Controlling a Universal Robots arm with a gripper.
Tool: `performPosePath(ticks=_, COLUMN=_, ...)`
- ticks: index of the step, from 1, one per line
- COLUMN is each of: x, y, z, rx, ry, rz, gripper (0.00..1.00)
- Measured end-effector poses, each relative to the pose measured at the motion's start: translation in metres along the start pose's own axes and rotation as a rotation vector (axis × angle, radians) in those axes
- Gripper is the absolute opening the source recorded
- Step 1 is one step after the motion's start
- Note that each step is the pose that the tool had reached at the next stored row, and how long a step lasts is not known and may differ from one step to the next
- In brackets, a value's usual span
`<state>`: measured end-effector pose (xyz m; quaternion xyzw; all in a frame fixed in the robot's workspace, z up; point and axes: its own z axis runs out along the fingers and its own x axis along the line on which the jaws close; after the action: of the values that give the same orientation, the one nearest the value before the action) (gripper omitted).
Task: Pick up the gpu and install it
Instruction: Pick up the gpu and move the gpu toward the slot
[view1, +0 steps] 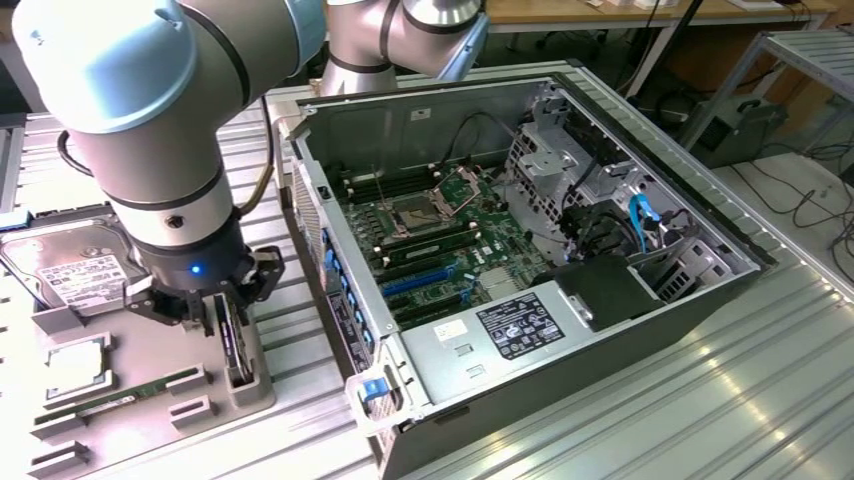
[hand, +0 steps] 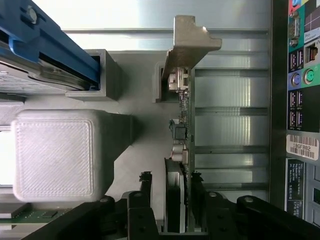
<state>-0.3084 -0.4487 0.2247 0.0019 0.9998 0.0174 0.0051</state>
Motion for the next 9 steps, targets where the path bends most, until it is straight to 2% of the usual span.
performPosePath(ticks=1, x=-0.0003, y=0.0, z=0.0002, rx=-0.0002, ry=-0.0001, rz=0.0, gripper=0.43)
performPosePath(ticks=2, x=-0.0007, y=0.0, z=0.0003, rx=-0.0003, ry=-0.0003, rz=0.0, gripper=0.36)
performPosePath(ticks=6, x=-0.0021, y=0.0, z=0.0005, rx=0.0, ry=0.0001, rz=0.0, gripper=0.35)
performPosePath(ticks=7, x=-0.0024, y=0.0, z=0.0005, rx=0.0, ry=0.0001, rz=0.0, gripper=0.27)
performPosePath(ticks=9, x=-0.0029, y=0.0, z=0.0007, rx=0.0, ry=0.0001, rz=0.0, gripper=0.27)
